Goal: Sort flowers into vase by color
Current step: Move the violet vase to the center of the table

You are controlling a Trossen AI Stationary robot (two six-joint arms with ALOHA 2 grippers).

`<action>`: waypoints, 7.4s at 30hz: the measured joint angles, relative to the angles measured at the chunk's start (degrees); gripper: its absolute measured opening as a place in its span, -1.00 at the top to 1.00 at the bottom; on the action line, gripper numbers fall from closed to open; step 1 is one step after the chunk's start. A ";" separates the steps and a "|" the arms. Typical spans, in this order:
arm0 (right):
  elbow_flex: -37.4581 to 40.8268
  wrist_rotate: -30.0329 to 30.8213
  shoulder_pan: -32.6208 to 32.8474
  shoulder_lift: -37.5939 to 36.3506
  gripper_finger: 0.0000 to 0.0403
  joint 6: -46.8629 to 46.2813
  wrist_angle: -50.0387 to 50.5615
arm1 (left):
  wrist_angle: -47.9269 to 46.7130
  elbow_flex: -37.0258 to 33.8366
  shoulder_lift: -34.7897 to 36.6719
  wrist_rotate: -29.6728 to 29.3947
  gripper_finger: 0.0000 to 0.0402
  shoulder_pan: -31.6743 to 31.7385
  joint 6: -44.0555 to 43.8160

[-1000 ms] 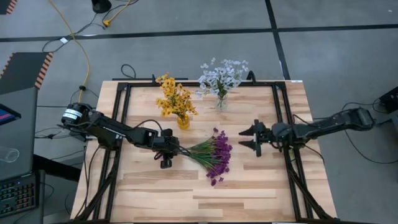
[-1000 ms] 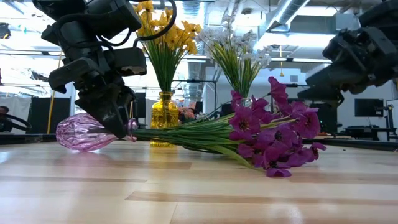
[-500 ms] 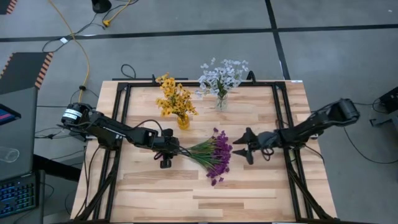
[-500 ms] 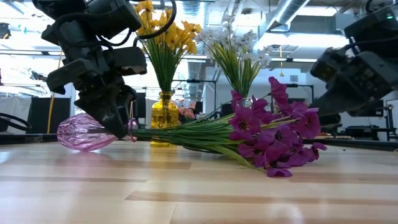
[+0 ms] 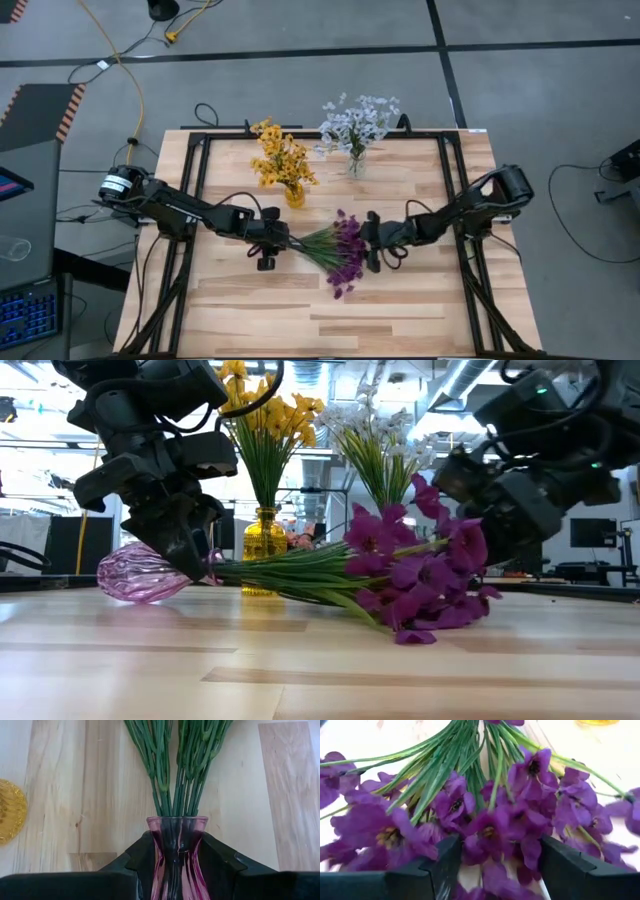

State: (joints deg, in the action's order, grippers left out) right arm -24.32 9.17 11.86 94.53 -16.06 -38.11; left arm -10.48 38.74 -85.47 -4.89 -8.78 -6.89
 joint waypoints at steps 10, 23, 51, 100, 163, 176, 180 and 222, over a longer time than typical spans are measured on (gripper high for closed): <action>-5.28 -0.11 -0.76 4.10 -0.34 2.63 0.41 | 0.99 0.00 -0.02 0.36 0.41 0.00 1.55; -5.30 -1.82 -0.52 0.42 -0.34 2.56 1.32 | 1.53 0.00 0.00 1.01 0.51 0.00 -0.29; -13.26 -4.76 -0.48 -27.08 -0.34 2.50 45.43 | 16.77 0.00 -0.02 -0.42 0.50 0.00 -0.40; -49.11 7.80 -0.74 -36.36 -0.34 4.09 106.43 | 42.43 -0.79 -0.02 -16.96 0.50 -4.79 -4.75; 1.03 19.59 9.53 -16.87 -0.34 1.26 6.14 | 73.95 14.53 -33.75 -8.39 0.50 -3.07 12.67; 1.17 19.19 9.51 -16.77 -0.34 1.17 3.52 | 71.76 14.56 -33.46 -8.98 0.41 -2.85 12.74; 1.12 19.26 9.28 -16.78 -0.34 -1.11 3.14 | 70.81 14.56 -33.46 -9.03 0.37 -2.73 13.97; 0.92 19.21 8.63 -16.88 -0.34 -7.95 12.37 | 67.58 14.58 -33.64 -9.72 0.00 -2.36 7.53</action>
State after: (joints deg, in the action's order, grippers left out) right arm -23.40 28.38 20.49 77.65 -24.01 -25.75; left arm 57.10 53.32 -119.11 -14.61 -11.14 0.64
